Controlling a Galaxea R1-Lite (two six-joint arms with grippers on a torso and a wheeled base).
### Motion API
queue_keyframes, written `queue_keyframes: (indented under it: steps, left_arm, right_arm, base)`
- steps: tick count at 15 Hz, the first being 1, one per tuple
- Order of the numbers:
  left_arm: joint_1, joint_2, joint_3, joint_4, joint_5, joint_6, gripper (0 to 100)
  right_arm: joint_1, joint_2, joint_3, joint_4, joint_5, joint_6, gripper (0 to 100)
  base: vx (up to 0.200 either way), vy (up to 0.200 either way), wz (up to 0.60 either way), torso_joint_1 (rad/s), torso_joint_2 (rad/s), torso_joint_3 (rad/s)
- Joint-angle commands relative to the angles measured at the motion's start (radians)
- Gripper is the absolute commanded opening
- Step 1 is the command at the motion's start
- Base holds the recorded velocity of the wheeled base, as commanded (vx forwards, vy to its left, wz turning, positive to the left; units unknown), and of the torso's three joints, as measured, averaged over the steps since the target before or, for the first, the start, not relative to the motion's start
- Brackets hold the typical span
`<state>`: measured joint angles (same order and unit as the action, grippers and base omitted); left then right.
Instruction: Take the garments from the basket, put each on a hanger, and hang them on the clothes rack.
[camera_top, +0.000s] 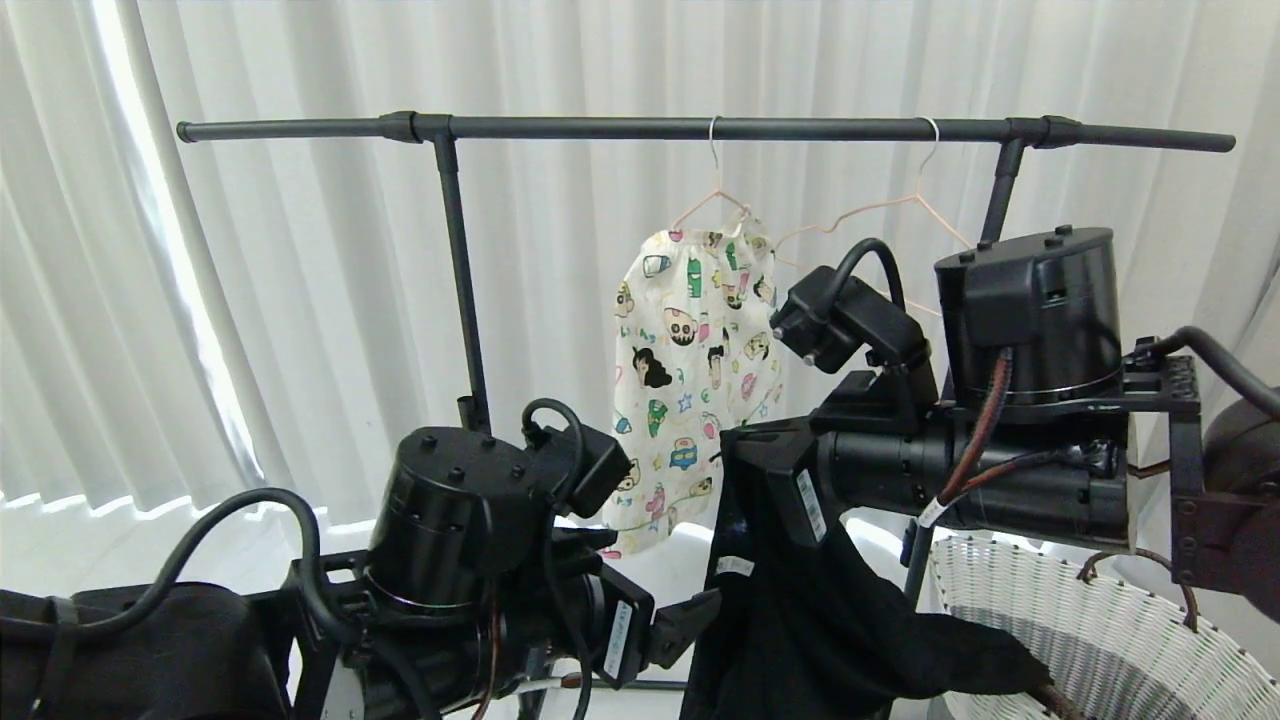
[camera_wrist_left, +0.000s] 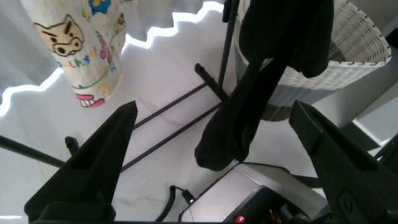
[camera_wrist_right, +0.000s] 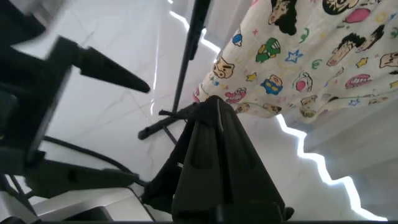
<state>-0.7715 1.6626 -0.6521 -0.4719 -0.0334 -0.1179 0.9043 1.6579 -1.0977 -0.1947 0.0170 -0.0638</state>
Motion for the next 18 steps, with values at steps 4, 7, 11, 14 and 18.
queue_keyframes:
  steps: [4,7,11,14,18]
  left_arm:
    - [-0.009,0.125,0.002,-0.001,0.001,-0.014,100]
    - [-0.009,0.149,0.016,-0.001,0.007,-0.022,100]
    - [-0.008,0.137,0.088,-0.001,0.036,-0.022,100]
    - [-0.005,0.131,0.117,-0.001,0.053,-0.022,100]
    - [-0.006,0.132,0.118,-0.001,0.063,-0.023,0]
  right_arm:
    - [0.047,-0.049,0.007,0.001,0.001,0.002,0]
    - [0.053,-0.061,0.007,0.003,0.0,0.002,0]
    - [0.053,-0.064,0.01,0.003,0.0,0.002,0]
    - [0.053,-0.064,0.01,0.003,0.0,0.002,0]
    - [0.053,-0.064,0.012,0.003,-0.002,0.002,0]
  base:
    - [0.0,0.0,0.0,0.0,0.0,0.0]
    - [0.0,0.0,0.0,0.0,0.0,0.0]
    - [0.0,0.0,0.0,0.0,0.0,0.0]
    - [0.0,0.0,0.0,0.0,0.0,0.0]
    - [0.0,0.0,0.0,0.0,0.0,0.0]
